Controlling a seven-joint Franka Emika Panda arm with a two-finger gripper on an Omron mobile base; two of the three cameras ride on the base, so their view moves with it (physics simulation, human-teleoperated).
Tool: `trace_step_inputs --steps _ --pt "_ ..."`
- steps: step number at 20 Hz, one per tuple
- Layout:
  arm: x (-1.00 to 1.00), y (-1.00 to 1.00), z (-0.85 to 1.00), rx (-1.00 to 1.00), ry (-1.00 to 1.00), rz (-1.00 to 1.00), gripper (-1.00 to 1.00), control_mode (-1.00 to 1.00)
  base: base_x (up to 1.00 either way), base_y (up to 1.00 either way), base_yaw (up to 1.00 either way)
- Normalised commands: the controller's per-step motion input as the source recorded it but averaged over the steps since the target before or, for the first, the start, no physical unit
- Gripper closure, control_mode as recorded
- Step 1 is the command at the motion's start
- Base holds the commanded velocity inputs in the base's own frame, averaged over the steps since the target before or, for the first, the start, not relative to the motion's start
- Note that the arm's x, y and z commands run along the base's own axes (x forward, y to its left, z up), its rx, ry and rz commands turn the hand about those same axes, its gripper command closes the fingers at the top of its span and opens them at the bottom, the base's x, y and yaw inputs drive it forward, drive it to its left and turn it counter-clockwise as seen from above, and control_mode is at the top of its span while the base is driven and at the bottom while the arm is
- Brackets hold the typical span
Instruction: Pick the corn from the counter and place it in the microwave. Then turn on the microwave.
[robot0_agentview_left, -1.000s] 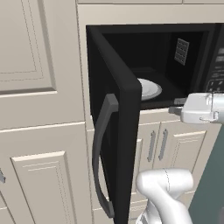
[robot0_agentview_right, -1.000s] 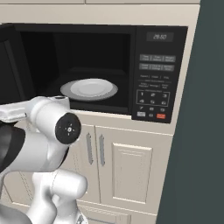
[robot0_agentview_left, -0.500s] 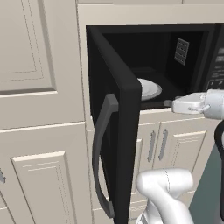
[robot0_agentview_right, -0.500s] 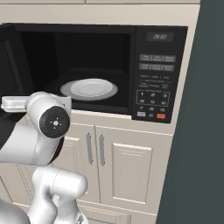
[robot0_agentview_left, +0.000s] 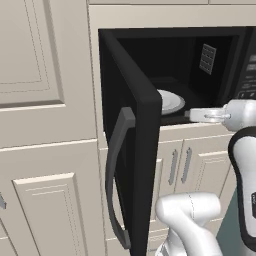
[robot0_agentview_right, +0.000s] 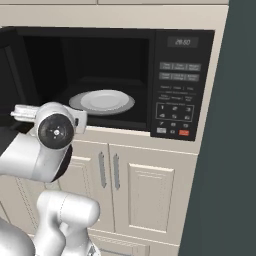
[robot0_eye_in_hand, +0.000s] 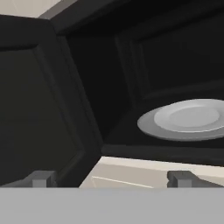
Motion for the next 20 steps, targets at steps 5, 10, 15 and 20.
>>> trace_step_inputs --steps 5,10,15,20 --pt "0.23 -0.11 -0.09 0.0 0.14 -0.15 -1.0 -1.0 0.0 0.0 0.0" --pt "0.23 -0.17 -0.06 -0.01 0.15 -0.09 -1.0 -1.0 0.0 0.0 0.0" --pt "0.23 -0.12 -0.15 -0.05 0.12 -0.07 -1.0 -1.0 0.0 0.0 0.0" --pt "0.16 -0.04 -0.14 -0.06 0.09 -0.07 -1.0 -1.0 0.0 0.0 0.0"
